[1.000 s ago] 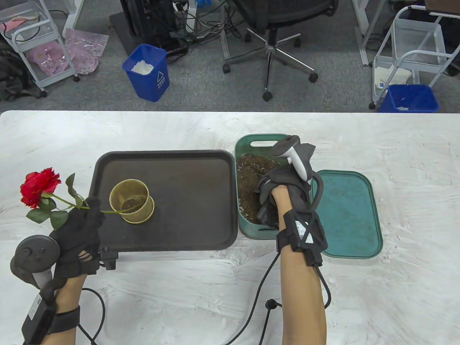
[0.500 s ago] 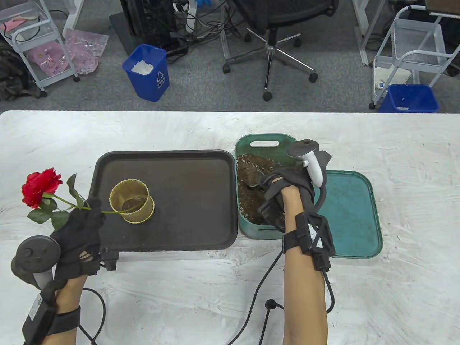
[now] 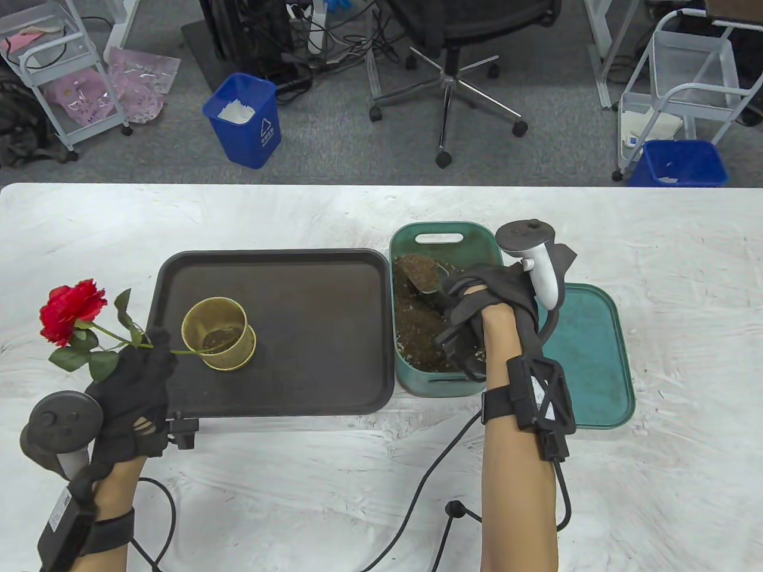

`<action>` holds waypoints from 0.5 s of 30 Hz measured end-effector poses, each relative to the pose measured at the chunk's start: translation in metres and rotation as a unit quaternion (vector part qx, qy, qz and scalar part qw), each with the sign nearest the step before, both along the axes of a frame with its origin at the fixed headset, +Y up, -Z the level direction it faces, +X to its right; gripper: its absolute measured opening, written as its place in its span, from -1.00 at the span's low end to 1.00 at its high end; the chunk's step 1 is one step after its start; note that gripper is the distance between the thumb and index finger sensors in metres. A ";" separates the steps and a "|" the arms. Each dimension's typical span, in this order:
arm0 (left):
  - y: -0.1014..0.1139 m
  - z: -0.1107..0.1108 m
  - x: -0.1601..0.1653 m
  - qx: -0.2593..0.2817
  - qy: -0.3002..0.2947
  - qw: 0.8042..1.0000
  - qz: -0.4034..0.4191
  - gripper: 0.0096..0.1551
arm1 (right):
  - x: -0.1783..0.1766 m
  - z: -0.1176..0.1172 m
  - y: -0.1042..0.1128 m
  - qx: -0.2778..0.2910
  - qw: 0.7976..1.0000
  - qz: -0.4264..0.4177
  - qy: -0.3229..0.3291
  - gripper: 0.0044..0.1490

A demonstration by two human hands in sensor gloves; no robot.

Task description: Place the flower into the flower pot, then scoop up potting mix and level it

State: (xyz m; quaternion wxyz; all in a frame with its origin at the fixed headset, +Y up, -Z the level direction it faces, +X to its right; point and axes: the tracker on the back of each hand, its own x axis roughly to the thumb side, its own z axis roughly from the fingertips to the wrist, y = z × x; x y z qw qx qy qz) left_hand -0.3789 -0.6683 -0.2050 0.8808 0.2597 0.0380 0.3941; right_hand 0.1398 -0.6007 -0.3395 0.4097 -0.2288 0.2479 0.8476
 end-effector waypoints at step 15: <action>0.000 0.000 0.001 0.001 -0.001 1.000 -0.002 -0.49 | -0.026 0.006 0.035 0.037 0.998 -0.007 0.050 -0.37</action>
